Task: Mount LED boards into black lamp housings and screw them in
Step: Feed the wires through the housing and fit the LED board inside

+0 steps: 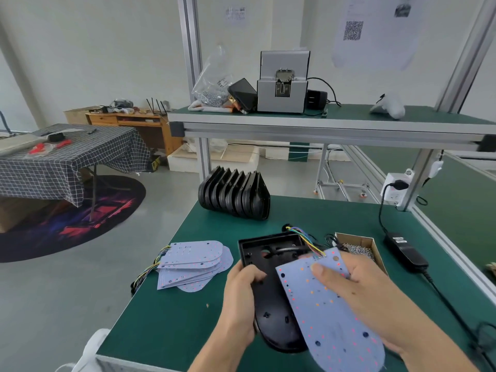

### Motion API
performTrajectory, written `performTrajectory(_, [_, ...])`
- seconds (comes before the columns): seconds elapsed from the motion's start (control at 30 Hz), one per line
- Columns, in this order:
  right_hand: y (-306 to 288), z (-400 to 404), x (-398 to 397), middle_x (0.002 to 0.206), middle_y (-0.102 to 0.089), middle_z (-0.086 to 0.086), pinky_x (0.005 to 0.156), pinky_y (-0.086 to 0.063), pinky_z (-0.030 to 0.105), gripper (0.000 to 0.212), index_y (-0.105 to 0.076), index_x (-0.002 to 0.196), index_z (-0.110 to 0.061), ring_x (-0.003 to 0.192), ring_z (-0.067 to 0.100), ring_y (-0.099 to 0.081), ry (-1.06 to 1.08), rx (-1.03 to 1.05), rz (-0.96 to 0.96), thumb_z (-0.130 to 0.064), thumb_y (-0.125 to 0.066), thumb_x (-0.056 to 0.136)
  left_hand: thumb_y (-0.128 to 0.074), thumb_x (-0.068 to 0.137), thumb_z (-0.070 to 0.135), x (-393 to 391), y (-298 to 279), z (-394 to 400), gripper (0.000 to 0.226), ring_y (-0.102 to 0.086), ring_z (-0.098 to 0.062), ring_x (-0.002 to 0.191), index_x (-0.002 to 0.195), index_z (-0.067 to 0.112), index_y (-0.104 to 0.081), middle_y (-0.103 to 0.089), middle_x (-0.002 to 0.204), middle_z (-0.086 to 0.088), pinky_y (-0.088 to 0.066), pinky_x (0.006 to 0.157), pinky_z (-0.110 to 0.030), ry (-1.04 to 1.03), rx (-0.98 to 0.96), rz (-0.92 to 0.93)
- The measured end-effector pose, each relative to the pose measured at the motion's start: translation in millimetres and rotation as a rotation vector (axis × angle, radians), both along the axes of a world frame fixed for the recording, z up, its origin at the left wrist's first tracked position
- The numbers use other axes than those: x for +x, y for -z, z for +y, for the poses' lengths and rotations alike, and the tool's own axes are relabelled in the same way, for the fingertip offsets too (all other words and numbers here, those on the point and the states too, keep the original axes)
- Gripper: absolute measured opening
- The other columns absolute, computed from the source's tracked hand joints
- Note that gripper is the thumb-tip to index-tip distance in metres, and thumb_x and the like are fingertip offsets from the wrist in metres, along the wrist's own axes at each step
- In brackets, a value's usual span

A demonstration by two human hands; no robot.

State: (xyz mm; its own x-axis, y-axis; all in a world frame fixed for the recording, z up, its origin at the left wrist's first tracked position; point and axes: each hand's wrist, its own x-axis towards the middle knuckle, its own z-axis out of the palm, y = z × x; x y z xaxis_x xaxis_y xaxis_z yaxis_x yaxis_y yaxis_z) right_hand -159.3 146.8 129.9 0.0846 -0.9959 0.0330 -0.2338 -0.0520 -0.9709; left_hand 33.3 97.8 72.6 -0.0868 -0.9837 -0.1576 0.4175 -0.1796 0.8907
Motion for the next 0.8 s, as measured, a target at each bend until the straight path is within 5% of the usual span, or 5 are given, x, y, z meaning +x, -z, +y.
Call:
performTrajectory(0.27, [28,19,11,0.113,-0.077,0.021,0.083,-0.063,0.039,0.031,-0.081,0.104,-0.007,0.106,0.036,-0.075,0.031,0.297,-0.446,-0.027,-0.066,0.087,-0.065,0.059,0.03,-3,5,0,0.014,-0.066,-0.017,0.069,0.071,0.029,-0.072,-0.072,0.08,0.001,-0.052,0.065,-0.03,0.024,-0.088,-0.108])
performTrajectory(0.43, [17,14,0,0.121,-0.074,0.024,0.081,-0.063,0.04,0.035,-0.08,0.111,-0.006,0.109,0.038,-0.074,0.053,0.275,-0.561,-0.029,-0.069,0.087,-0.036,0.092,0.083,8,11,-5,0.077,-0.057,-0.013,0.136,0.133,0.028,-0.069,-0.067,0.14,0.004,-0.035,0.116,-0.041,0.181,-0.25,-0.234])
performTrajectory(0.53, [4,15,-9,0.119,-0.074,0.025,0.077,-0.063,0.039,0.039,-0.08,0.108,-0.005,0.105,0.037,-0.075,0.067,0.181,-0.592,-0.035,-0.077,0.083,-0.017,0.093,0.087,15,6,-11,0.094,-0.069,-0.019,0.122,0.128,0.017,-0.07,-0.076,0.124,-0.003,-0.042,0.11,-0.041,0.143,-0.181,-0.231])
performTrajectory(0.67, [-25,19,-22,0.104,-0.079,0.016,0.066,-0.063,0.035,0.075,-0.083,0.1,-0.008,0.085,0.028,-0.079,0.091,0.019,-0.672,-0.049,-0.105,0.041,-0.052,0.102,0.056,14,14,-21,0.052,-0.079,-0.015,0.093,0.106,0.008,-0.073,-0.082,0.093,0.0,-0.058,0.088,-0.035,-0.043,-0.127,-0.394])
performTrajectory(0.8, [-63,15,-42,0.094,-0.081,0.005,0.063,-0.063,0.034,0.036,-0.085,0.093,-0.015,0.078,0.019,-0.079,0.066,-0.086,-0.703,-0.038,-0.089,0.065,-0.064,0.097,0.055,7,16,-21,0.045,-0.079,-0.014,0.082,0.089,0.011,-0.073,-0.08,0.082,0.001,-0.062,0.075,-0.028,-0.081,-0.145,-0.498])
